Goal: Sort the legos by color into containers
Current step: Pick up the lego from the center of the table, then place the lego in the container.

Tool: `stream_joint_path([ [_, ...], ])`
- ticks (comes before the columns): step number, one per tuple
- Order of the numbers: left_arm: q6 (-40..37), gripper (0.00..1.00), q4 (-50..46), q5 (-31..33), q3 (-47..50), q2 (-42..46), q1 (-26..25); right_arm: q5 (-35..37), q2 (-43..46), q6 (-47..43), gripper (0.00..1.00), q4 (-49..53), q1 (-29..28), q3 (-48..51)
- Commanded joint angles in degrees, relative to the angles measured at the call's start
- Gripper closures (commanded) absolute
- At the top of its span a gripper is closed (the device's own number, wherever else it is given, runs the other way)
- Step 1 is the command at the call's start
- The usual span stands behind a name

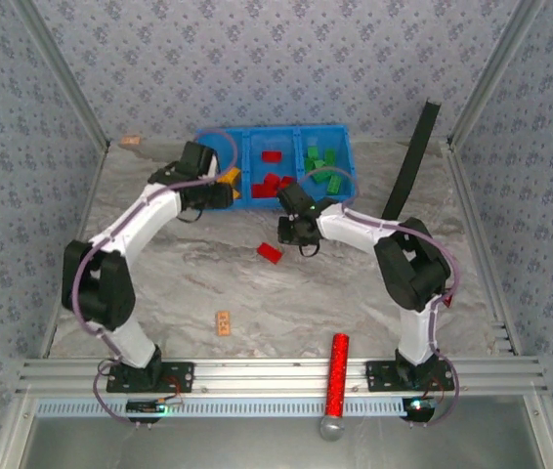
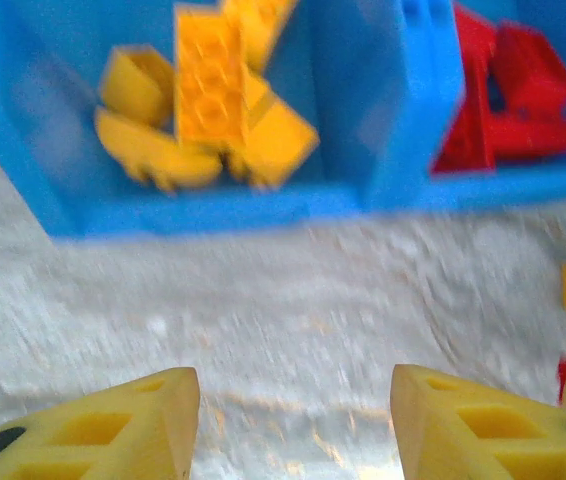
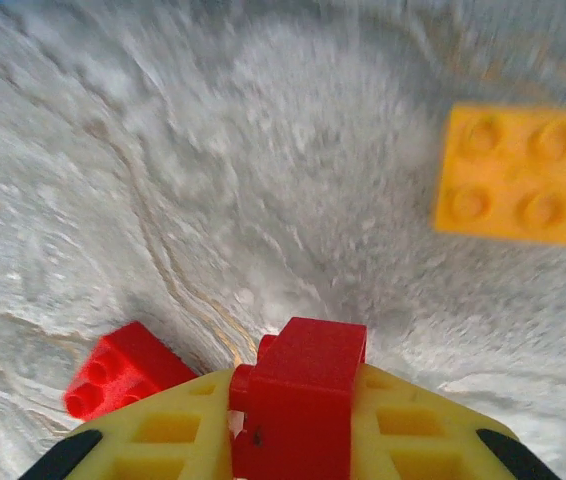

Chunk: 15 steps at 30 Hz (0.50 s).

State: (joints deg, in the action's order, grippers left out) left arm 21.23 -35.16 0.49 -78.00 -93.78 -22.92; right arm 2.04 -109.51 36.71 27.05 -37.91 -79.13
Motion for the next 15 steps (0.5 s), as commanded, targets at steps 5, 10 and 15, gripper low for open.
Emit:
stream_joint_path([
  [5,8.00,0.46,2.99,1.47,10.22,9.93,-4.76,5.71,0.32,-15.06,0.76,5.21,1.95,-13.39],
  [10,8.90,0.45,3.23,1.25,14.73,14.15,-6.85,5.44,-5.32,-21.37,0.76,4.42,3.34,-23.69],
  [15,10.39,0.44,3.25,2.94,18.17,17.02,-9.18,8.33,-13.10,-27.15,0.75,2.97,3.38,-32.12],
])
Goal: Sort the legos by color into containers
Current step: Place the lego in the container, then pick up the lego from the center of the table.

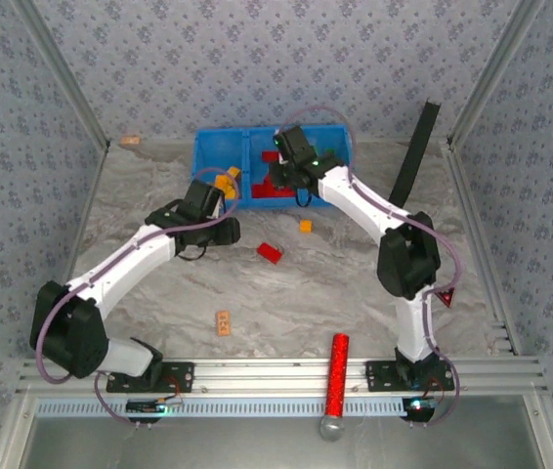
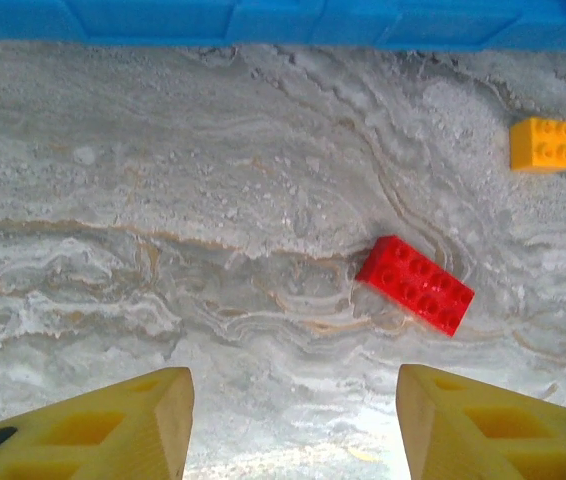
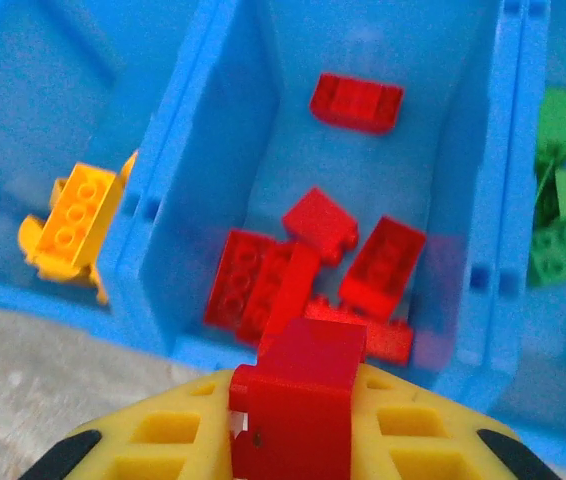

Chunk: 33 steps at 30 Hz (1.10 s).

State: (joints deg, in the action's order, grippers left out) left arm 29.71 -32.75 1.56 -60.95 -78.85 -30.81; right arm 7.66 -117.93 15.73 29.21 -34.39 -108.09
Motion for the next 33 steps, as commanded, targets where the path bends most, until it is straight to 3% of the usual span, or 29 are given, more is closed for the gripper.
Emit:
stream_joint_path([
  [1,2.34,0.44,0.26,3.79,1.26,2.40,-2.18,3.00,-6.28,-7.63,0.75,0.43,-0.19,-4.49],
  [10,5.17,0.42,-0.22,13.24,0.04,0.27,-10.56,1.99,-16.51,-11.99,0.74,0.35,-0.10,-13.46],
  [18,7.56,0.39,1.53,14.40,-2.50,-2.67,-13.46,1.13,-18.50,-10.83,0.66,0.77,0.03,-14.86],
  [23,6.94,0.38,0.52,16.12,-6.09,-5.83,-15.67,0.67,-9.29,-10.67,0.50,-4.08,0.21,-5.00],
  [27,6.91,0.38,1.46,15.80,-7.95,-7.38,-16.43,-0.20,-0.39,-11.08,0.46,-4.88,0.57,2.29],
  [33,5.23,0.38,2.21,16.73,-11.56,-9.94,-16.67,0.74,19.76,-10.50,0.37,-6.00,1.23,18.27],
])
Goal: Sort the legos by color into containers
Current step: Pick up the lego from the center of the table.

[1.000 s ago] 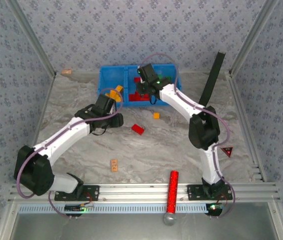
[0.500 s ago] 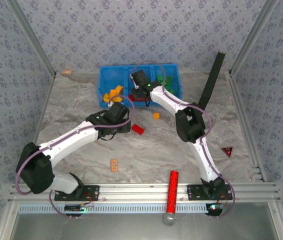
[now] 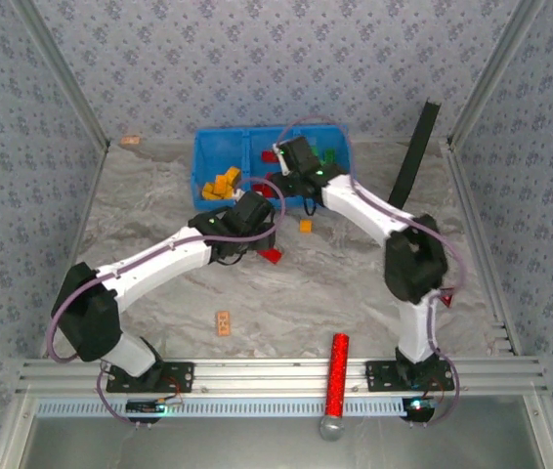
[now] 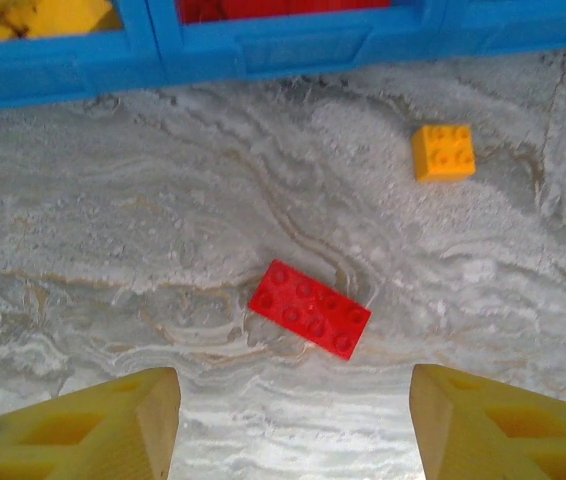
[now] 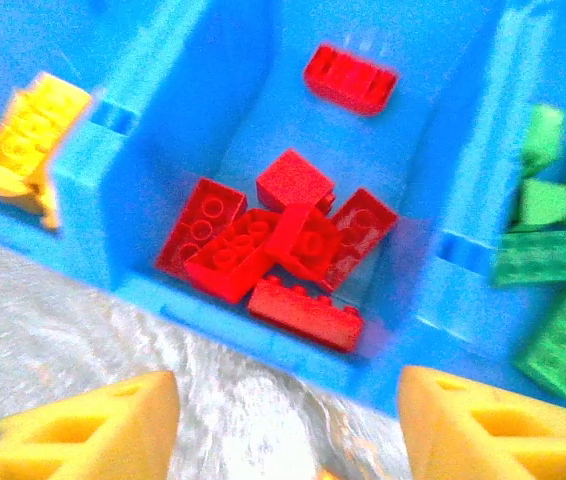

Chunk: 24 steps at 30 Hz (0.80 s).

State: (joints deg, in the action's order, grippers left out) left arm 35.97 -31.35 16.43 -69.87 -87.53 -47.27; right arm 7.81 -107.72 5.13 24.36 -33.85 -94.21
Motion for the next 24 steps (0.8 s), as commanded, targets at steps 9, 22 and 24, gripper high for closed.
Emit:
stream_joint_path([
  [9,-2.08,0.37,3.10,-1.58,-10.64,-11.81,-0.76,4.20,37.46,5.11,0.34,6.10,4.23,22.65],
  [22,-2.33,0.25,1.23,-1.58,-24.42,-27.62,-3.12,-0.93,62.13,14.71,0.25,17.15,11.54,41.98],
  [24,-1.93,0.25,0.69,-1.57,-26.48,-29.73,-3.13,-2.06,64.38,16.08,0.25,18.11,12.19,44.31],
])
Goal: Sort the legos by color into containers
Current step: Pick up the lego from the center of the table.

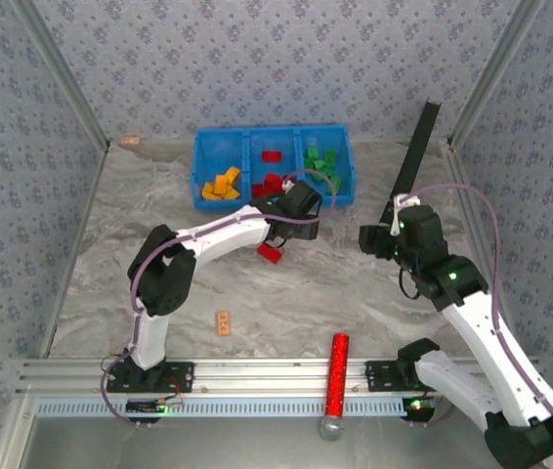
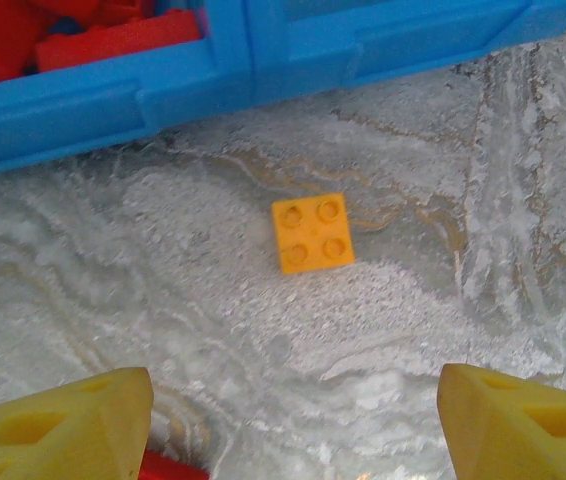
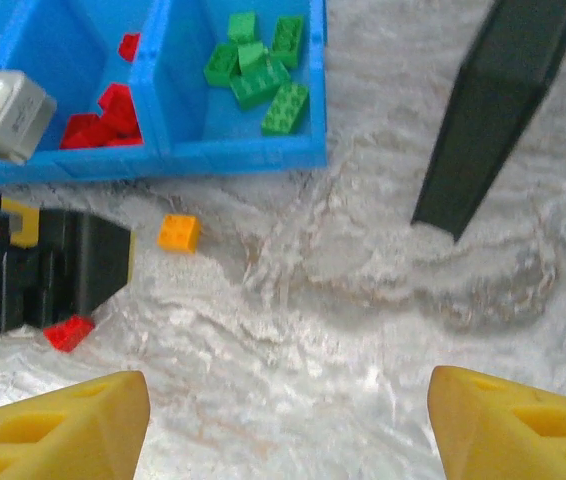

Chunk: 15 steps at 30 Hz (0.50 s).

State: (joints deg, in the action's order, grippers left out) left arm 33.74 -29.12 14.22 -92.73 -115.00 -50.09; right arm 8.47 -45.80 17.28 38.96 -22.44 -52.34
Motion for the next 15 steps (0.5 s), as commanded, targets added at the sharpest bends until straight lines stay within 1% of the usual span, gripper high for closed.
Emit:
stream_joint_path([
  [1,0.49,0.25,-1.87,0.62,-4.51,-3.18,-0.29,-3.24,3.23,4.43,0.24,3.74,1.09,3.48],
  [5,0.94,0.26,-3.44,1.25,-8.62,-7.78,-0.33,-5.32,5.64,6.34,0.25,4.39,1.94,6.42],
  [8,0.23,0.29,-3.98,1.98,-11.55,-11.02,-0.27,-6.58,6.72,7.45,0.25,4.21,2.20,7.73],
  [11,-0.88,0.31,-4.90,4.09,-14.60,-14.07,-0.12,-8.13,6.76,7.93,0.24,3.19,2.52,8.82],
  [15,-1.15,0.34,-6.50,4.12,-18.43,-17.49,0.27,-9.31,5.69,8.30,0.25,2.26,3.00,9.77],
])
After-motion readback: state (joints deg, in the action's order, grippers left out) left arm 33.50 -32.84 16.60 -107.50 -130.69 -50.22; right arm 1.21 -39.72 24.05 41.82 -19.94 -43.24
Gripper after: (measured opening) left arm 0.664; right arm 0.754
